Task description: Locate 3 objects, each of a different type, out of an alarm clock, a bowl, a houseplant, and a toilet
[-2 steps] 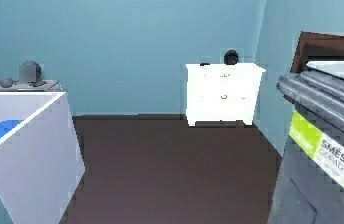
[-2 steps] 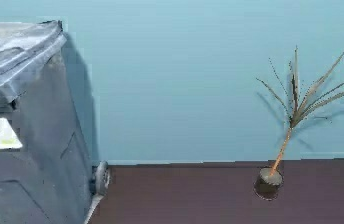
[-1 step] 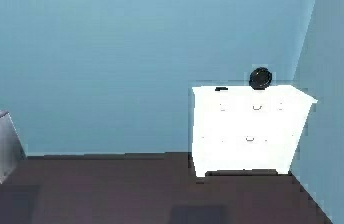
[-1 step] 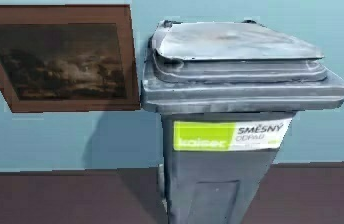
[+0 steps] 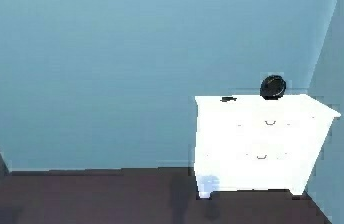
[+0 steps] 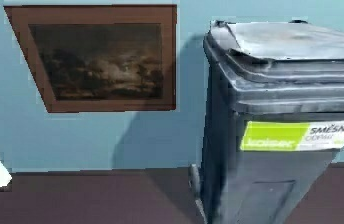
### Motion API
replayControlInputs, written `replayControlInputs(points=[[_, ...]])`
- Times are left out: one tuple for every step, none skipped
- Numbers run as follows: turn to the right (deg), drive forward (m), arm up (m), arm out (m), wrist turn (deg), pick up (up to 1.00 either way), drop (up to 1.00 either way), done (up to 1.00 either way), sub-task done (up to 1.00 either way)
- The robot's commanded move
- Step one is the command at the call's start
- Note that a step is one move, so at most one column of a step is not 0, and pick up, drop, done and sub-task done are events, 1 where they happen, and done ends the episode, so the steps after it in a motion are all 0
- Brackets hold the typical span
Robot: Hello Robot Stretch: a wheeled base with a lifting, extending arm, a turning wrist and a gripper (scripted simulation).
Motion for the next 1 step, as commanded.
replayControlInputs(points=[[27.0, 0.00, 0.00, 0.00, 0.0, 0.00, 0.00, 0.00, 0.00]])
